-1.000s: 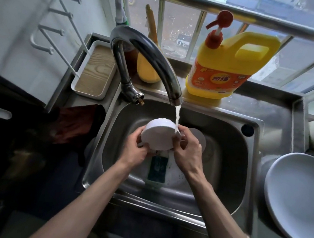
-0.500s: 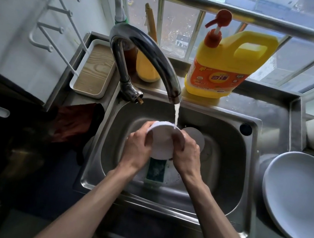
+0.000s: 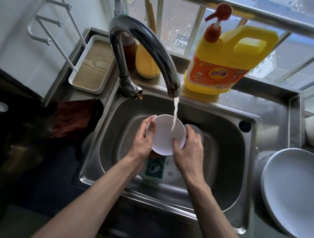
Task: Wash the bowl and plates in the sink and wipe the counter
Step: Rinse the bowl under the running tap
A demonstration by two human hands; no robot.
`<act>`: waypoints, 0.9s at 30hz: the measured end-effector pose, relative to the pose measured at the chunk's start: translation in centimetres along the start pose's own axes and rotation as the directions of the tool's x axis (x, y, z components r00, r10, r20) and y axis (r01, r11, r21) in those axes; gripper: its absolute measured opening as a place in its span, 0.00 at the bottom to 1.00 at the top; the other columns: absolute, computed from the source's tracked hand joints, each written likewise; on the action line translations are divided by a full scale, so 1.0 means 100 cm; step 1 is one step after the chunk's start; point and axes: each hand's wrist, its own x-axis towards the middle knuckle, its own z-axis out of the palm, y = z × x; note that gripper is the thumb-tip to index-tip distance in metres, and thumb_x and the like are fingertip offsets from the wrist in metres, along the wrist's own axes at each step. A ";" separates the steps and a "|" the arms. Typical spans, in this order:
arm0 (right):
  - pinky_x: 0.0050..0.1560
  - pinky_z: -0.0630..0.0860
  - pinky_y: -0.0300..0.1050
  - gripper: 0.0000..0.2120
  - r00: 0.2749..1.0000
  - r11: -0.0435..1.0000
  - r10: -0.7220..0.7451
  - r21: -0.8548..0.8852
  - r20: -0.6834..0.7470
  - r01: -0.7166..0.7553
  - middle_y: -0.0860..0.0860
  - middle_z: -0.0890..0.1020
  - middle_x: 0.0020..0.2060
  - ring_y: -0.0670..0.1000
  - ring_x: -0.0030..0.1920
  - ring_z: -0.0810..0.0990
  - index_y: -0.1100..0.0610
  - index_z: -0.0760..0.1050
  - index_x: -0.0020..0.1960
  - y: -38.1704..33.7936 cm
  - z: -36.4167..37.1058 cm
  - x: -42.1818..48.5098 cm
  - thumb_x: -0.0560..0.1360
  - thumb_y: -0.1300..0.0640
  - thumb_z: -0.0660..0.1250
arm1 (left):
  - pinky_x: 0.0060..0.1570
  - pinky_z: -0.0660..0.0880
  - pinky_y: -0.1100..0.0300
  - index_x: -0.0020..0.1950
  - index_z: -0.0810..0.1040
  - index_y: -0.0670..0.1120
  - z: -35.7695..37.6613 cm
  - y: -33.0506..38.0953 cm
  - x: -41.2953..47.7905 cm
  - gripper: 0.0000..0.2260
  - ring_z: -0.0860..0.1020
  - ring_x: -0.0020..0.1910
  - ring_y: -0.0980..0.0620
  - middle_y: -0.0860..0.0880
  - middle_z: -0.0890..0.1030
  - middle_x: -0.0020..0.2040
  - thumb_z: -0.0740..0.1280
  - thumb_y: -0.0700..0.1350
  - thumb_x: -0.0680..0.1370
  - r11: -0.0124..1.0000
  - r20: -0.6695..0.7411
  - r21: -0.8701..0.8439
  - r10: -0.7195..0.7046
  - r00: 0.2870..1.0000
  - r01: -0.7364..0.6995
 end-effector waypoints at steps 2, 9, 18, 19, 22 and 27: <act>0.67 0.73 0.54 0.24 0.949 0.956 -0.262 -0.185 -0.174 0.230 0.56 0.77 0.65 0.57 0.67 0.75 0.59 0.75 0.73 0.004 -0.001 -0.007 0.77 0.60 0.72 | 0.59 0.78 0.32 0.63 0.76 0.59 0.001 0.000 0.003 0.16 0.79 0.63 0.39 0.46 0.79 0.62 0.58 0.65 0.83 1.000 -0.014 0.003 -0.015 1.000 0.015; 0.83 0.48 0.50 0.35 0.833 0.838 -0.381 -0.230 0.402 0.494 0.55 0.61 0.81 0.50 0.83 0.55 0.54 0.56 0.84 -0.017 0.011 -0.019 0.80 0.44 0.39 | 0.57 0.79 0.62 0.65 0.77 0.45 -0.004 -0.003 0.014 0.21 0.83 0.58 0.52 0.47 0.84 0.58 0.57 0.59 0.84 0.998 0.036 0.069 -0.017 0.999 0.014; 0.48 0.84 0.51 0.14 0.744 0.723 -0.557 -0.226 0.370 0.653 0.44 0.87 0.52 0.53 0.50 0.86 0.48 0.86 0.52 -0.003 -0.015 -0.007 0.78 0.46 0.62 | 0.58 0.80 0.43 0.66 0.76 0.50 -0.014 0.002 0.022 0.23 0.80 0.57 0.42 0.43 0.81 0.58 0.54 0.64 0.83 0.983 0.042 0.181 0.004 0.999 -0.011; 0.48 0.84 0.51 0.11 0.767 0.724 -0.545 -0.272 0.338 0.634 0.44 0.88 0.51 0.53 0.49 0.86 0.49 0.86 0.51 -0.002 -0.015 -0.008 0.77 0.48 0.66 | 0.57 0.80 0.44 0.63 0.77 0.52 -0.010 0.001 0.022 0.21 0.80 0.56 0.43 0.43 0.80 0.58 0.54 0.64 0.82 0.984 0.045 0.178 0.017 0.999 -0.024; 0.65 0.76 0.47 0.19 0.799 0.705 -0.515 -0.377 0.308 0.600 0.51 0.84 0.63 0.53 0.62 0.83 0.55 0.80 0.65 0.001 -0.001 -0.009 0.77 0.51 0.70 | 0.57 0.79 0.45 0.57 0.77 0.56 -0.002 0.000 0.021 0.15 0.80 0.55 0.44 0.45 0.82 0.55 0.56 0.62 0.82 0.988 0.036 0.145 0.042 0.998 -0.047; 0.83 0.48 0.50 0.36 0.732 0.772 -0.458 -0.182 0.505 0.609 0.54 0.54 0.83 0.51 0.83 0.48 0.54 0.46 0.85 -0.006 0.008 0.007 0.83 0.55 0.63 | 0.57 0.81 0.44 0.64 0.77 0.53 -0.008 0.003 0.022 0.14 0.83 0.59 0.43 0.43 0.84 0.59 0.62 0.57 0.83 0.991 0.151 0.124 0.038 0.988 -0.058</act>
